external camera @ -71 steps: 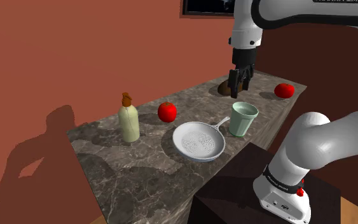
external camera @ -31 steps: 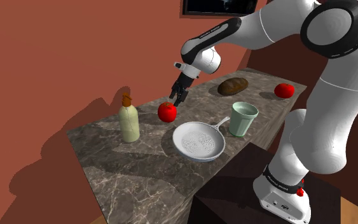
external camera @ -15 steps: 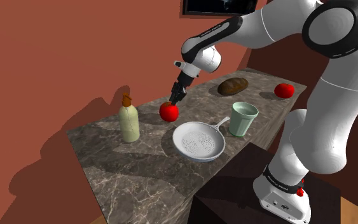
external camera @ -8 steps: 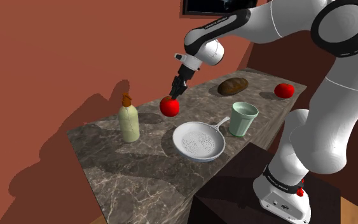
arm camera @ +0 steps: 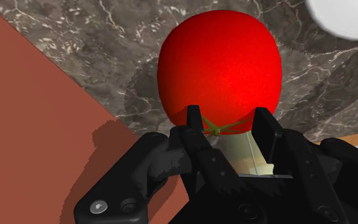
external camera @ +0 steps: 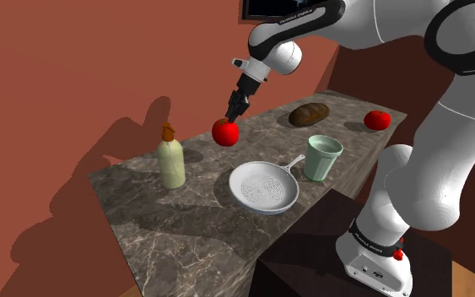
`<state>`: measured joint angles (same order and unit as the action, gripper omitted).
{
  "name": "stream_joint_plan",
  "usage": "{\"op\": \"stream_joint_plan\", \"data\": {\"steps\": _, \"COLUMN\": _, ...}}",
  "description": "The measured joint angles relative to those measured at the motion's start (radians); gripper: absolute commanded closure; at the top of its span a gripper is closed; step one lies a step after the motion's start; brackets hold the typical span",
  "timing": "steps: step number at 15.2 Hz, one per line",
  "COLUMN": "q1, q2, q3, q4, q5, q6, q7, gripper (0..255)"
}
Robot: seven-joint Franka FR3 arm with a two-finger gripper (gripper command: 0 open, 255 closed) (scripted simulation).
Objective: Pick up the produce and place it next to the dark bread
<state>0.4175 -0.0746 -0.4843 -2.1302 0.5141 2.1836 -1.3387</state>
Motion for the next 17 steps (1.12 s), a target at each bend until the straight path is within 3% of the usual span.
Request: {"op": "stream_joint_plan", "data": {"steps": 17, "q1": -0.007, "q2": -0.058, "q3": 0.007, "q4": 0.159, "q5": -0.085, "q6": -0.182, "q7": 0.122, "gripper": 255}}
